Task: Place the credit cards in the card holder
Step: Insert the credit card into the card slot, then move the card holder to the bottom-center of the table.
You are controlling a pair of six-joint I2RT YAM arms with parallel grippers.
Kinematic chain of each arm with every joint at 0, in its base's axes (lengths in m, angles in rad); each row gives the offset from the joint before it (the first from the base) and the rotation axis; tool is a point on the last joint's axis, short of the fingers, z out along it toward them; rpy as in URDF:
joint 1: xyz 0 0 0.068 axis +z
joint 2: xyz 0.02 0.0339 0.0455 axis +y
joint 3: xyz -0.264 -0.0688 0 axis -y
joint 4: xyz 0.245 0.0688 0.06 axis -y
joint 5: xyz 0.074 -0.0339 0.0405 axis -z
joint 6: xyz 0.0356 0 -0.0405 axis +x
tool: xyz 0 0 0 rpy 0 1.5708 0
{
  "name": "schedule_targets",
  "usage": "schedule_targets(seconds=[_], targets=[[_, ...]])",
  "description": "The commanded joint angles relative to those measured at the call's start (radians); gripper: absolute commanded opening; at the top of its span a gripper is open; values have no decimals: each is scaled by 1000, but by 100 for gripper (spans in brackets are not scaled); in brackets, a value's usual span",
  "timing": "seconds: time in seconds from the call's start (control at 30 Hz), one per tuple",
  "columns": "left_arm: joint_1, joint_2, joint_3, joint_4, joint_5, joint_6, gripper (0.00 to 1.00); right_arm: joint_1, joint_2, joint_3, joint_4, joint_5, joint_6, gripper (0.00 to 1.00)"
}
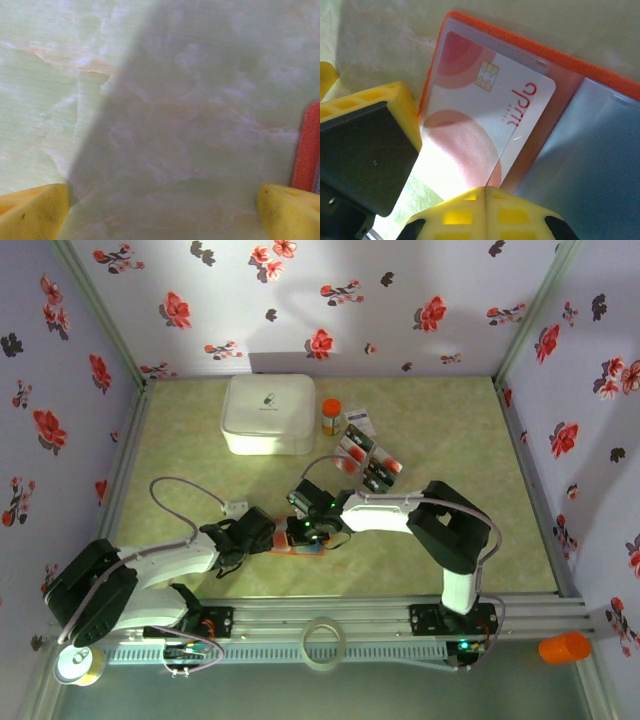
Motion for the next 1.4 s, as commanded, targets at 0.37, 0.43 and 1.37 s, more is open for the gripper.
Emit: schedule_targets(seconds=[0.37,0.43,1.37], targets=[[12,-150,78,-125,64,32,100,-67,-222,-53,-181,156,-86,19],[11,-163,92,-137,64,37,100,-68,-242,-60,-221,198,-105,24],[-52,-84,215,-123,80,23,100,-118,-256,-179,-257,322,-156,0]])
